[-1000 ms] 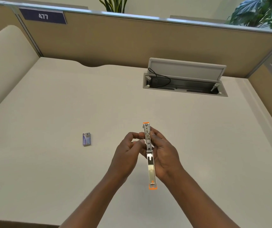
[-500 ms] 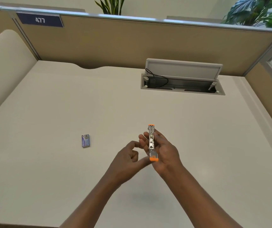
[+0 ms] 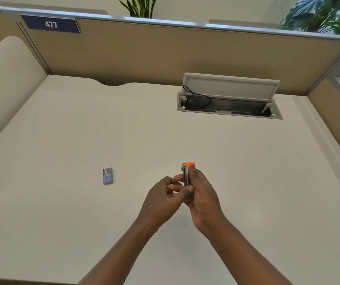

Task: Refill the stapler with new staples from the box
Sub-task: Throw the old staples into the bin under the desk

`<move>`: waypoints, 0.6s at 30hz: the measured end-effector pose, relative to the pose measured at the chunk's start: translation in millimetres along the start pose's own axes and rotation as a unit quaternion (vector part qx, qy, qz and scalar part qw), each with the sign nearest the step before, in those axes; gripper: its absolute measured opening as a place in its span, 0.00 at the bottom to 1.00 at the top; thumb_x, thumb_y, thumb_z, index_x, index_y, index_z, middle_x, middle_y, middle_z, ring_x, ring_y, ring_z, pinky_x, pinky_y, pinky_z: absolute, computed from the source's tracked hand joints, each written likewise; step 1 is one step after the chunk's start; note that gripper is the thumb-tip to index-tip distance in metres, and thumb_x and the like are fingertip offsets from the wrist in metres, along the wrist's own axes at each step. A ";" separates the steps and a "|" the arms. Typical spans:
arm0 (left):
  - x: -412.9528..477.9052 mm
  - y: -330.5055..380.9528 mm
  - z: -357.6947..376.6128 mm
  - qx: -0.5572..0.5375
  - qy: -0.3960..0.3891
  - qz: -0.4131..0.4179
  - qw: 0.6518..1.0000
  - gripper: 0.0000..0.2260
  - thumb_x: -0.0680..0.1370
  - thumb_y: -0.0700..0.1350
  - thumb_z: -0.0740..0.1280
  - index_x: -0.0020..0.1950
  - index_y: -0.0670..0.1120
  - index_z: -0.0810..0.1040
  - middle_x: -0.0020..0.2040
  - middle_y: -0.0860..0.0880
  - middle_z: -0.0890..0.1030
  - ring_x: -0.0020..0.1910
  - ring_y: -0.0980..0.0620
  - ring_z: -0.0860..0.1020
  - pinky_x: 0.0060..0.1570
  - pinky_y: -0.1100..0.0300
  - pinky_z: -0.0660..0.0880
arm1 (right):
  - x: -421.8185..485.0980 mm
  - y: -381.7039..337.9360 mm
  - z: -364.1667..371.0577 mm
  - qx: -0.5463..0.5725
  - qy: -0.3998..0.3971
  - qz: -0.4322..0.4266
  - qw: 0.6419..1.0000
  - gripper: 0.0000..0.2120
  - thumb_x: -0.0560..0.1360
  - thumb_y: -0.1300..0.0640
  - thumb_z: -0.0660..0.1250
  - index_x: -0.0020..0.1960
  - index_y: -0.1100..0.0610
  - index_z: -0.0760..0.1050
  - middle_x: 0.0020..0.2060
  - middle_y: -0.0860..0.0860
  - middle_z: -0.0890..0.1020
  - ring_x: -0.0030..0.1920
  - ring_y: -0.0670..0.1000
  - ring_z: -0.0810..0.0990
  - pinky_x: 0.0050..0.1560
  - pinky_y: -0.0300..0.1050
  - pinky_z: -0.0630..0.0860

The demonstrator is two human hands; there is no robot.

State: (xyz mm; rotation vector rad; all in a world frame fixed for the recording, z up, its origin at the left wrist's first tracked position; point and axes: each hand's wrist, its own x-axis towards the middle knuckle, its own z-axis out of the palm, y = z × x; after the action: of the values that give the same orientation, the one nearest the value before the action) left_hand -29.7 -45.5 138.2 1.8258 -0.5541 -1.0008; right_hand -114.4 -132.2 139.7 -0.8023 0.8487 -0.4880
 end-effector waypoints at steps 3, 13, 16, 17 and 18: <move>1.1 -5.7 -4.7 -0.040 -0.021 -0.033 0.998 0.21 0.68 0.67 0.71 0.48 0.51 0.80 0.38 0.41 0.83 0.35 0.55 0.77 0.41 0.56 0.72 | 6.6 1.9 -3.6 -0.001 0.020 0.000 1.000 0.21 0.72 0.39 0.70 0.54 0.54 0.81 0.41 0.50 0.85 0.39 0.50 0.85 0.37 0.42 0.80; 11.2 -29.7 -37.3 -0.492 -0.092 -0.159 0.851 0.41 0.74 0.71 0.62 0.68 0.36 0.76 0.50 0.35 0.83 0.44 0.39 0.83 0.42 0.49 0.78 | 38.7 30.8 -21.4 -0.208 0.078 -0.071 0.973 0.12 0.80 0.44 0.67 0.56 0.52 0.78 0.43 0.49 0.86 0.44 0.51 0.88 0.41 0.47 0.82; 13.0 -40.1 -44.4 -0.585 -0.107 -0.129 0.793 0.46 0.74 0.74 0.60 0.74 0.36 0.70 0.67 0.31 0.78 0.64 0.34 0.80 0.66 0.42 0.73 | 52.2 42.8 -29.6 -0.391 0.115 -0.143 0.902 0.11 0.79 0.42 0.68 0.52 0.49 0.78 0.45 0.45 0.84 0.46 0.48 0.84 0.49 0.51 0.80; 13.3 -42.0 -46.4 -0.611 -0.116 -0.115 0.774 0.47 0.74 0.74 0.61 0.75 0.36 0.68 0.69 0.30 0.76 0.68 0.33 0.77 0.72 0.41 0.69 | 56.4 46.6 -31.7 -0.443 0.125 -0.161 0.873 0.12 0.78 0.41 0.69 0.52 0.49 0.78 0.46 0.45 0.83 0.47 0.49 0.82 0.49 0.51 0.79; 13.2 -43.2 -48.5 -0.632 -0.125 -0.101 0.758 0.48 0.74 0.74 0.62 0.76 0.36 0.67 0.71 0.30 0.74 0.71 0.32 0.74 0.74 0.40 0.65 | 60.1 50.7 -32.9 -0.485 0.131 -0.172 0.847 0.13 0.77 0.41 0.69 0.52 0.50 0.78 0.47 0.46 0.81 0.48 0.50 0.81 0.48 0.50 0.79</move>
State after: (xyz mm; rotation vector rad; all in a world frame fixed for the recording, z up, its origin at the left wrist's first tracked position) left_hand 15.6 -10.4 105.0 0.5182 0.2253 -1.2934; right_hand -102.5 -155.0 58.5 -1.8813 1.2277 -0.4744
